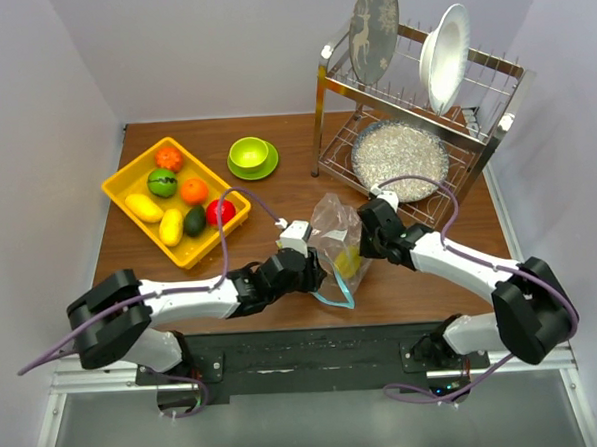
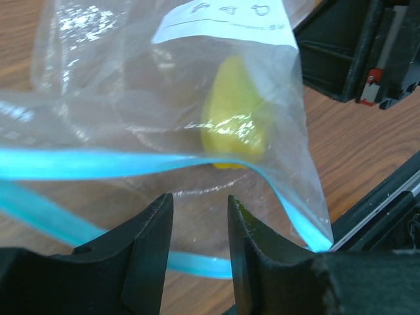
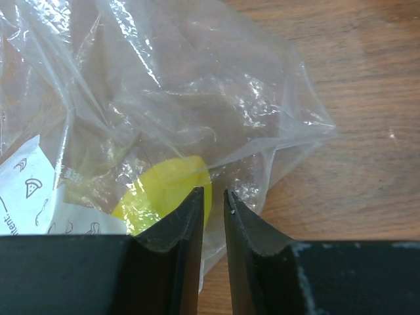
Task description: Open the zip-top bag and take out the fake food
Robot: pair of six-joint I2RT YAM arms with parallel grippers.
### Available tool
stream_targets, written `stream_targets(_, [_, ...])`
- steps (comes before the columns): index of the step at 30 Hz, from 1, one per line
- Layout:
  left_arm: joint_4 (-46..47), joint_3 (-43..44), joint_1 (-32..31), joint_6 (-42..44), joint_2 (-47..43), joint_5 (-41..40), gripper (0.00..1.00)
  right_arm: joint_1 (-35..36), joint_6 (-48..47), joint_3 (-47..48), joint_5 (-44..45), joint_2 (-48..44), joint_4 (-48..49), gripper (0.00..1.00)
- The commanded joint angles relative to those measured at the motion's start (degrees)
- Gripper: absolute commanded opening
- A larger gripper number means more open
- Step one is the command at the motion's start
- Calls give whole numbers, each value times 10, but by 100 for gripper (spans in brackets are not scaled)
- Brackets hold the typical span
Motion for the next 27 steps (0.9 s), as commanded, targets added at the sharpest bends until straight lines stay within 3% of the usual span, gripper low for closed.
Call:
stream_targets(1, [95,34,-2,42,48,24,45,11,14,-7,-13,9,36,21])
stream_targets(8, [157,34,-2,74,80,22,61,46,13,-2,-15,28,41,20])
stream_targets(16, [126,48,-2,103,101,9,71,79,20,19,-5,61,42,19])
stream_targets(27, [56,68,-15,96,132,-19,67,81,17,44,14,83,30,20])
